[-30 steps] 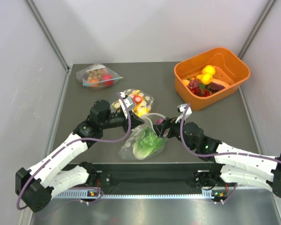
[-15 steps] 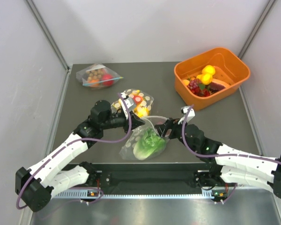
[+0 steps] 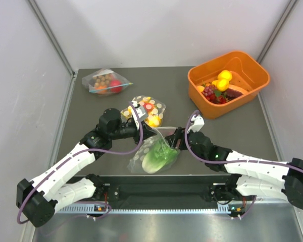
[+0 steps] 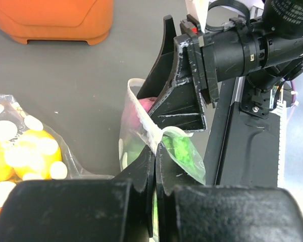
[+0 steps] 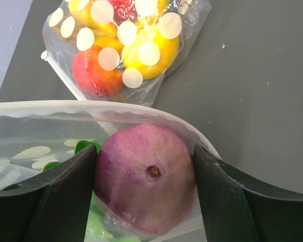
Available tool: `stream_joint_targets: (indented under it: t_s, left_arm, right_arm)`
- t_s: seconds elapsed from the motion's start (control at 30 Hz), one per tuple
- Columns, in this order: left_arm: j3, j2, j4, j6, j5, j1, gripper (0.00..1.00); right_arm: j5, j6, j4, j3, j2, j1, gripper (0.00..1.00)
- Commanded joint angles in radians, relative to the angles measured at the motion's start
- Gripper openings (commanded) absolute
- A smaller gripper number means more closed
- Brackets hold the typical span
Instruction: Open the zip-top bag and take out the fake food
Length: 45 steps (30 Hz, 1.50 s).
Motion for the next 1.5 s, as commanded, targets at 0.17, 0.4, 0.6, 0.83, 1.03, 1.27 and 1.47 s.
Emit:
stream_joint_targets:
  t_s: [0.17, 0.4, 0.6, 0.83, 1.03, 1.27, 1.47]
  left_arm:
    - [0.017, -0.001, 0.025, 0.026, -0.008, -0.007, 0.0]
    - [0.019, 0.006, 0.018, 0.034, -0.018, -0.009, 0.0]
    - [0.019, 0.011, 0.016, 0.037, -0.028, -0.011, 0.0]
    - [0.019, 0.022, 0.012, 0.038, -0.031, -0.018, 0.0]
    - [0.02, 0.016, 0.009, 0.043, -0.035, -0.02, 0.0]
    - [0.022, 0.011, 0.008, 0.043, -0.037, -0.02, 0.0]
    - [0.025, 0.023, 0.005, 0.043, -0.029, -0.02, 0.0]
  right_arm:
    - [-0.002, 0.012, 0.02, 0.046, 0.07, -0.025, 0.49]
    - [0.064, -0.006, -0.078, 0.038, -0.087, -0.027, 0.43]
    - [0.141, -0.006, -0.156, 0.006, -0.298, -0.037, 0.43]
    - [0.176, -0.021, -0.236, 0.008, -0.453, -0.039, 0.43]
    - [0.253, -0.15, -0.412, 0.184, -0.57, -0.041, 0.44]
    - [0.434, -0.327, -0.597, 0.362, -0.709, -0.041, 0.45]
    - [0.647, -0.552, -0.525, 0.436, -0.757, -0.039, 0.46]
